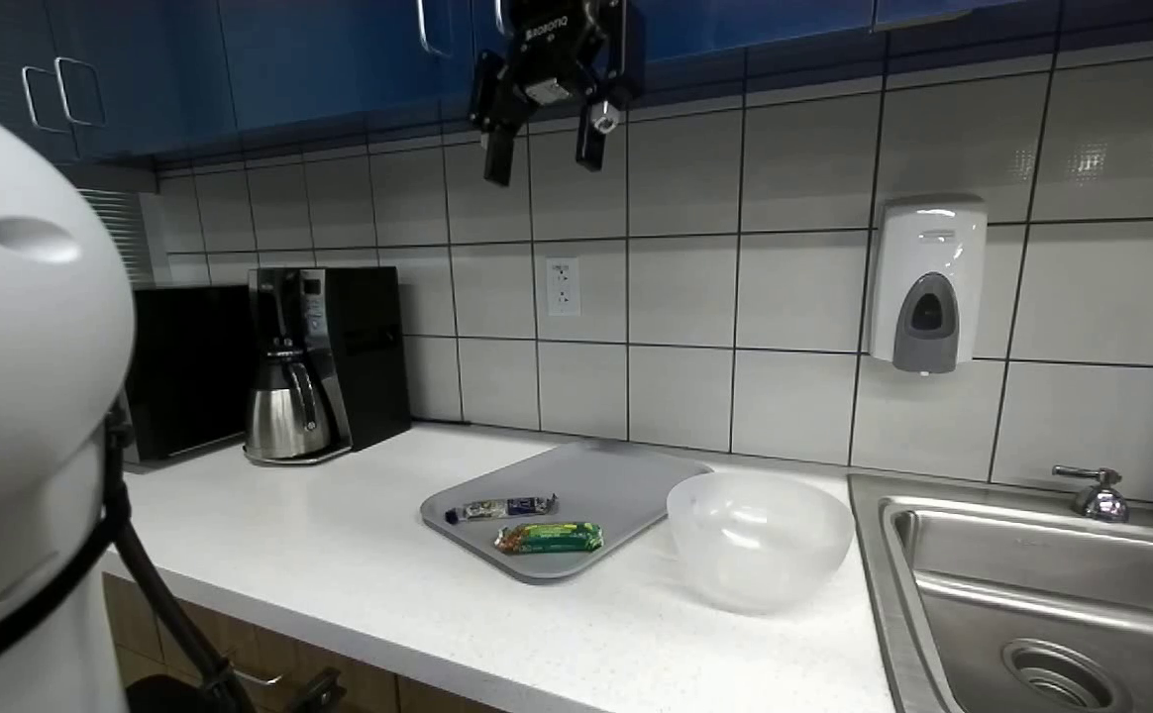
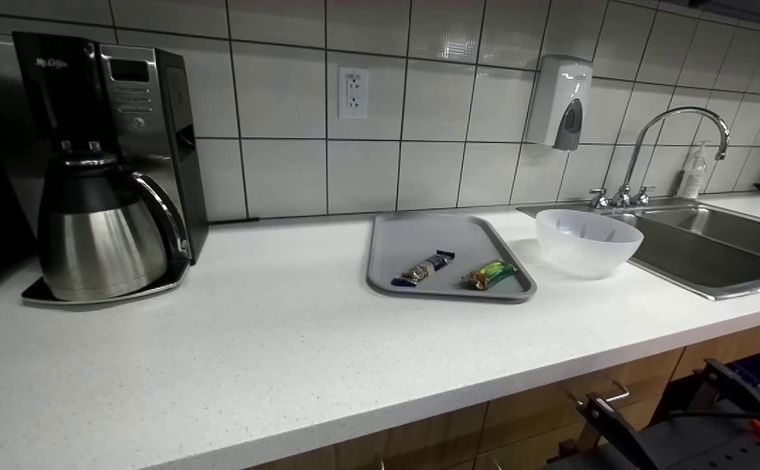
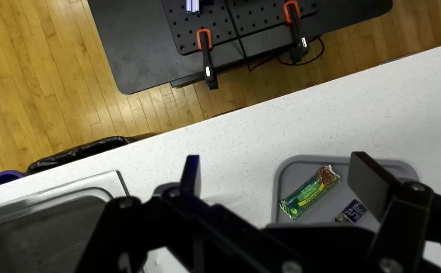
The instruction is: Move the objects from the tray to the top of the kitchen counter
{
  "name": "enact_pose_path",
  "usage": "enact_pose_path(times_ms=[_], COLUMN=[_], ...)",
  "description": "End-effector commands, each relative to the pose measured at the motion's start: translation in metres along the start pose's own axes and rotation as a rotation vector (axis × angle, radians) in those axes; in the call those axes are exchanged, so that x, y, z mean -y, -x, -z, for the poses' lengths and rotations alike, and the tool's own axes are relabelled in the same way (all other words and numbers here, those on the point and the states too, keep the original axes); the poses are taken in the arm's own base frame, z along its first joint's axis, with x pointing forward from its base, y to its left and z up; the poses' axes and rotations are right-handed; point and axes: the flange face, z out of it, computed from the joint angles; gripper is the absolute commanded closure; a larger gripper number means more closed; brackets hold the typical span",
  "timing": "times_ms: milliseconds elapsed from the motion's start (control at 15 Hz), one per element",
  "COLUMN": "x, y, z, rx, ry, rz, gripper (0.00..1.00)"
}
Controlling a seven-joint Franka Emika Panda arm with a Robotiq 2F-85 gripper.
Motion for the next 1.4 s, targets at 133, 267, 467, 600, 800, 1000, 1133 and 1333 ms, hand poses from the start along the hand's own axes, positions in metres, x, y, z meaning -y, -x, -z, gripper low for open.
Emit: enact_pose_path(times_ms=[133, 267, 467, 600, 800, 1000, 1133, 1333], x=[0.002, 0.005, 0.010, 0.016, 0.025, 0.035, 0.042, 0.050], y=[0.001, 0.000, -0.004, -0.007, -0.010, -0.012, -0.015, -0.018], z=[0.000, -0.004, -0.011, -0.019, -0.031, -0.046, -0.056, -0.071], rx=[-0.039, -0.062, -0.093, -0.107, -0.117, -0.131, -0.142, -0.168], ry=[0.027, 0.031, 0.030, 0.033, 0.037, 0.045, 0.047, 0.042], rz=[-0.021, -0.031, -0.043, -0.045, -0.038, -0.037, -0.046, -0.063], gripper=[0.00, 0.00, 0.00, 0.00, 0.00, 0.00, 0.00, 0.00])
